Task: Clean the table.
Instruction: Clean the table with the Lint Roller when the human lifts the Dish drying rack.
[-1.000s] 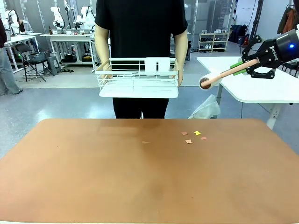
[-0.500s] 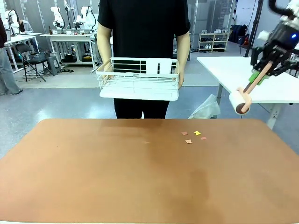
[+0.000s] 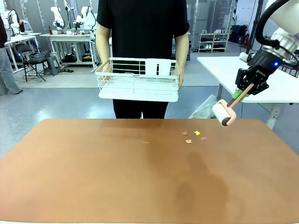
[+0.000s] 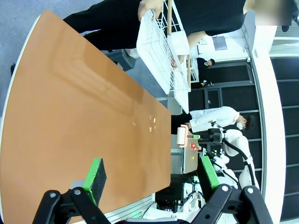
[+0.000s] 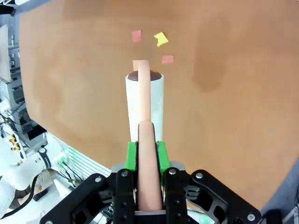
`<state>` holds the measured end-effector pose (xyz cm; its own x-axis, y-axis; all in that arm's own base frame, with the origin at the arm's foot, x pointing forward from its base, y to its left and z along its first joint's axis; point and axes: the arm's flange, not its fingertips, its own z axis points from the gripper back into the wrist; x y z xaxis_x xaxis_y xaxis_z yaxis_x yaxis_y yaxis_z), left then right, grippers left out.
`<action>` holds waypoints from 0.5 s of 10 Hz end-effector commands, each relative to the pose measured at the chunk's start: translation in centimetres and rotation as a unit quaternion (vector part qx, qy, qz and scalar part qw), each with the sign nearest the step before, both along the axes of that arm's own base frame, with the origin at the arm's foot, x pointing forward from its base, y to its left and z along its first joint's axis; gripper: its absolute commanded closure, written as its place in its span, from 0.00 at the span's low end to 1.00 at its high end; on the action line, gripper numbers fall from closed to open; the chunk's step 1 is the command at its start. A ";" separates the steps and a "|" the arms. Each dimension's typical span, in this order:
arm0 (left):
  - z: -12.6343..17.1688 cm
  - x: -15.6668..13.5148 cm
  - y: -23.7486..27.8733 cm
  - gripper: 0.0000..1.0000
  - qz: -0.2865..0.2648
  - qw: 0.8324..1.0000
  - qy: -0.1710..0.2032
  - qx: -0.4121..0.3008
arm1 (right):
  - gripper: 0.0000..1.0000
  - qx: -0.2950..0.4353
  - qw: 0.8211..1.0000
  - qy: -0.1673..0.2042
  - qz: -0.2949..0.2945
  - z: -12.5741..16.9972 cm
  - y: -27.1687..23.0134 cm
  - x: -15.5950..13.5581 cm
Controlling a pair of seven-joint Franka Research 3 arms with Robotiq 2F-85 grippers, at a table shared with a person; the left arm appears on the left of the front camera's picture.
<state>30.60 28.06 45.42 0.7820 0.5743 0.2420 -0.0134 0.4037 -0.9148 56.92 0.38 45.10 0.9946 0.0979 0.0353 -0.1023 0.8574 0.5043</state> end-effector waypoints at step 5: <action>0.0 -0.3 0.1 0.00 -0.002 1.000 -0.018 -0.005 | 0.79 0.011 1.000 -0.012 -0.009 -1.3 -0.1 -0.1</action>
<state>30.60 28.06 45.42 0.7820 0.5743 0.2420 -0.0134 0.4037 -0.9148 56.77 0.28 43.14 0.9950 0.0669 0.0747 -0.0964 0.8442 0.5274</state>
